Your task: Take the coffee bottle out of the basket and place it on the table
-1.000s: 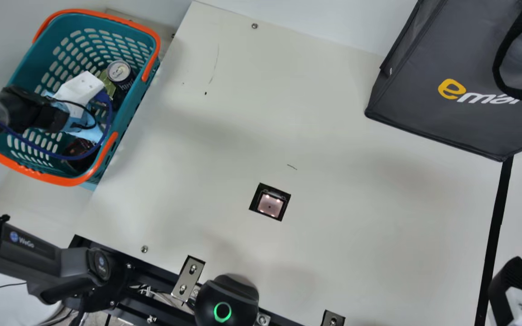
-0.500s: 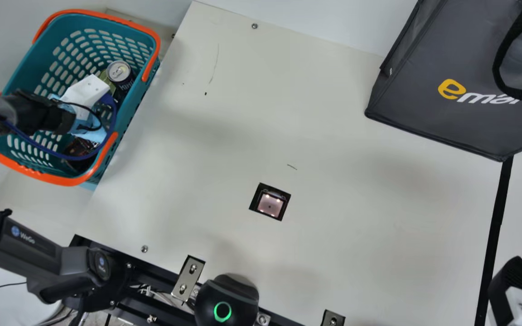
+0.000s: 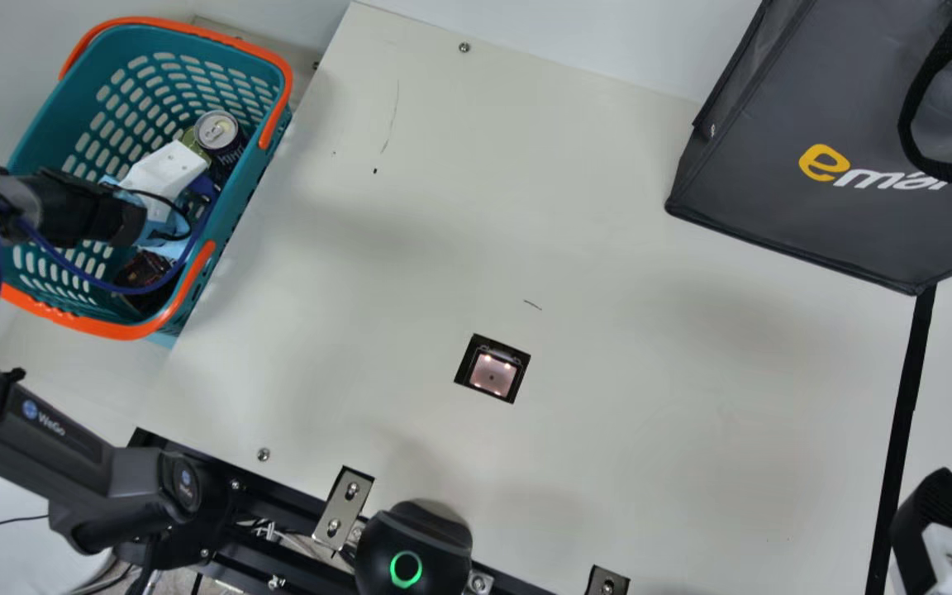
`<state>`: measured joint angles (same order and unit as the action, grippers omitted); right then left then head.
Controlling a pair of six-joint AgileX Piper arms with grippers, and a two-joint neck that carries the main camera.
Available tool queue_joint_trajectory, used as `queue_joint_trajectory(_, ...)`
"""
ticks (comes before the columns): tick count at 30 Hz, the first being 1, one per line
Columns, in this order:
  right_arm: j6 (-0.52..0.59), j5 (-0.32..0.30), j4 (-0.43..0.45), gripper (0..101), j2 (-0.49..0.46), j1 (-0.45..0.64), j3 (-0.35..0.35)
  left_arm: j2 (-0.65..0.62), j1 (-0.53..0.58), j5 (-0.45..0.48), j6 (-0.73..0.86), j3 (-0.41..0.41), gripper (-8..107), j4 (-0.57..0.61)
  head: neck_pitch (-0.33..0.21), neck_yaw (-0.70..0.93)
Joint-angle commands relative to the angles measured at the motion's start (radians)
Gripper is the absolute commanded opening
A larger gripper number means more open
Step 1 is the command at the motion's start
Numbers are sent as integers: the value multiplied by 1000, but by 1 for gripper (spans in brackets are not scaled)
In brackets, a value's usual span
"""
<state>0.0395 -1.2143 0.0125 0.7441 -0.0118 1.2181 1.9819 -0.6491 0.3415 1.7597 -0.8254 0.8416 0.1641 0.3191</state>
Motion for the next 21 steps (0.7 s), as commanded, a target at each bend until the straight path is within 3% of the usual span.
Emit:
queue_joint_trajectory(1,0,0,0,91,0,0,0,4,1,-2,8,-1,90,12,-26,2)
queue_joint_trajectory(4,0,0,0,91,0,0,0,11,3,-5,25,-1,90,28,-26,2)
queue_joint_trajectory(16,0,0,0,91,0,0,0,30,3,-14,109,-4,10,106,-26,2)
queue_joint_trajectory(21,0,1,0,91,0,0,0,26,1,-15,134,-7,10,139,-26,2)
